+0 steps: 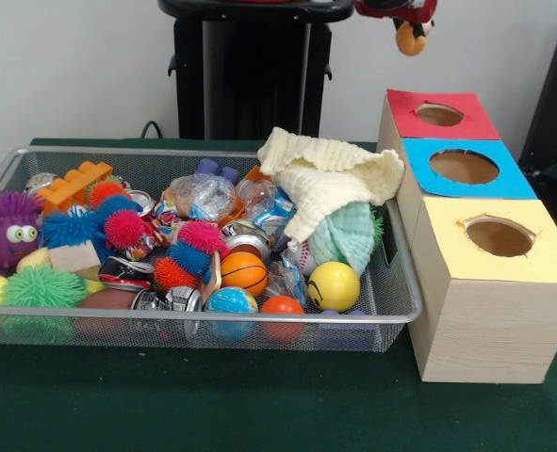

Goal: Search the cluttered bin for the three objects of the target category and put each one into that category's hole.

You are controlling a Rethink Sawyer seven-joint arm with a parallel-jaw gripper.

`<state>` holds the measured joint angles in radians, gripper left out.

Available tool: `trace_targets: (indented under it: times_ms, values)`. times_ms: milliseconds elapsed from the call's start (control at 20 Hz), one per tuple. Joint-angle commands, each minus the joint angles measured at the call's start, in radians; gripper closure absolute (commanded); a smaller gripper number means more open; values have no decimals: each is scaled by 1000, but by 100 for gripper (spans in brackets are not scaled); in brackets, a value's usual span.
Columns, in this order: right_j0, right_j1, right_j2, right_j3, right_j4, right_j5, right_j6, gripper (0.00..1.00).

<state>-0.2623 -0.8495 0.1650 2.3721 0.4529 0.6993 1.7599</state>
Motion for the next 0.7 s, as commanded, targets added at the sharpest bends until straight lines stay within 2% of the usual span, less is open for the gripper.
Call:
trace_targets:
  times_ms: [50, 350, 700]
  values:
    - [-24, 33, 14, -161, 53, 24, 204, 100]
    - [-41, 82, 53, -212, 90, -11, 173, 100]
    - [-35, 100, 53, -266, 107, -7, 186, 100]
